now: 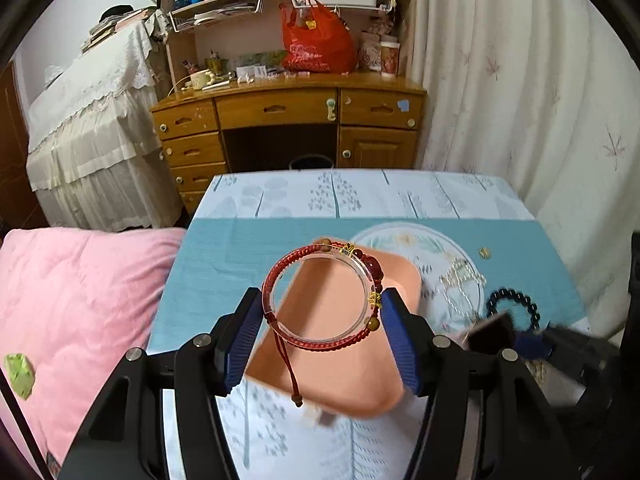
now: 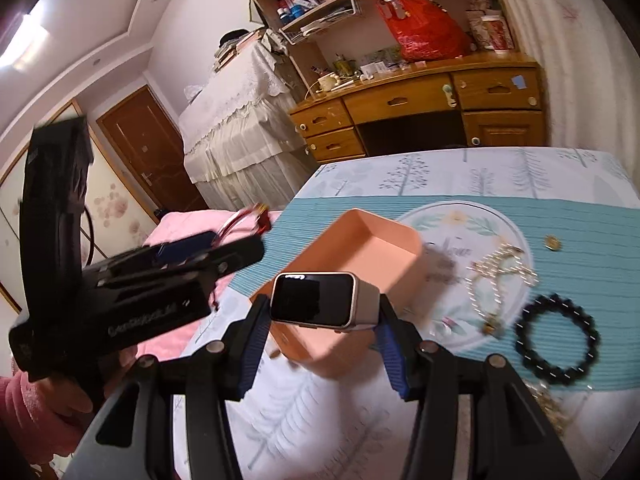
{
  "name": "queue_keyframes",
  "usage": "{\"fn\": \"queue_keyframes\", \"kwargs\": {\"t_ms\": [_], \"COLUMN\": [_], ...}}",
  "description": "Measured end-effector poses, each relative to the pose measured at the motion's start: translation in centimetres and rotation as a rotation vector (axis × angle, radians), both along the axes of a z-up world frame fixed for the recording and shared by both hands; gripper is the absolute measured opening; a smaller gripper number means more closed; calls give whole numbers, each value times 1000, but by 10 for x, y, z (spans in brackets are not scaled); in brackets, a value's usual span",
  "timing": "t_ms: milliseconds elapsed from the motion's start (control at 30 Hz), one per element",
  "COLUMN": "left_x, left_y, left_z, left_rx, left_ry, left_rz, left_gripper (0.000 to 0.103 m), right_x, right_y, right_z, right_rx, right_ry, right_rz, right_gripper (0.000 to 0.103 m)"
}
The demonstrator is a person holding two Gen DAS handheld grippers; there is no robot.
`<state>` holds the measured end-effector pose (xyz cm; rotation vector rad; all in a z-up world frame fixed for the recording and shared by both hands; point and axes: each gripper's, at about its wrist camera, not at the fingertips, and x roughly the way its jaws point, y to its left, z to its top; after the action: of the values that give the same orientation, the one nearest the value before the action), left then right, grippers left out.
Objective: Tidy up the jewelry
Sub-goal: 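Carry the red bracelet and smartwatch over the pink tray and open both tools, then move both tools from the tray toward the pearl and gold bracelets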
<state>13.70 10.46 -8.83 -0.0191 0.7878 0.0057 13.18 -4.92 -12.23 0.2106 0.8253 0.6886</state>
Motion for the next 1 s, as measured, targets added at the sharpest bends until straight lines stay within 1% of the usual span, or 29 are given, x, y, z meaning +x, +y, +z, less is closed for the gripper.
{"fn": "queue_keyframes", "kwargs": {"t_ms": [100, 167, 200, 233, 267, 300, 400, 500, 633, 700, 800, 867, 933, 1000], "left_x": [15, 26, 32, 37, 41, 44, 54, 60, 63, 61, 56, 52, 46, 40], "left_y": [6, 9, 11, 12, 14, 16, 25, 32, 36, 34, 31, 22, 12, 0], "left_z": [-3, -7, -11, -13, -16, -18, -23, -32, -50, -55, -54, -52, -50, -48], "left_rx": [-34, -64, -82, -92, -103, -113, -152, -180, -208, -223, -266, -300, -309, -302], "left_ry": [3, 24, 48, 65, 82, 92, 127, 166, 257, 280, 276, 269, 256, 253], "left_rz": [-36, -77, -102, -113, -119, -119, -134, -142, -134, -141, -143, -166, -189, -218], "left_gripper": [59, 60, 63, 69, 73, 76, 76, 77, 78, 78, 78, 78, 78, 78], "right_x": [3, 5, 6, 8, 9, 9, 8, 7, 0, -4, -15, -22, -30, -37], "right_y": [20, 32, 36, 40, 42, 42, 41, 39, 33, 26, 12, 2, -9, -18], "right_z": [-2, -6, -8, -12, -14, -15, -17, -21, -30, -36, -45, -52, -57, -61], "right_rx": [-26, -46, -54, -63, -68, -69, -55, -79, -115, -125, -130, -146, -176, -221], "right_ry": [9, 23, 34, 49, 58, 63, 66, 84, 118, 140, 172, 191, 205, 203], "right_rz": [14, 12, 7, -3, -21, -45, -96, -154, -226, -274, -347, -395, -435, -465], "right_gripper": [54, 56, 57, 64, 69, 71, 73, 75, 75, 75, 75, 75, 75, 75]}}
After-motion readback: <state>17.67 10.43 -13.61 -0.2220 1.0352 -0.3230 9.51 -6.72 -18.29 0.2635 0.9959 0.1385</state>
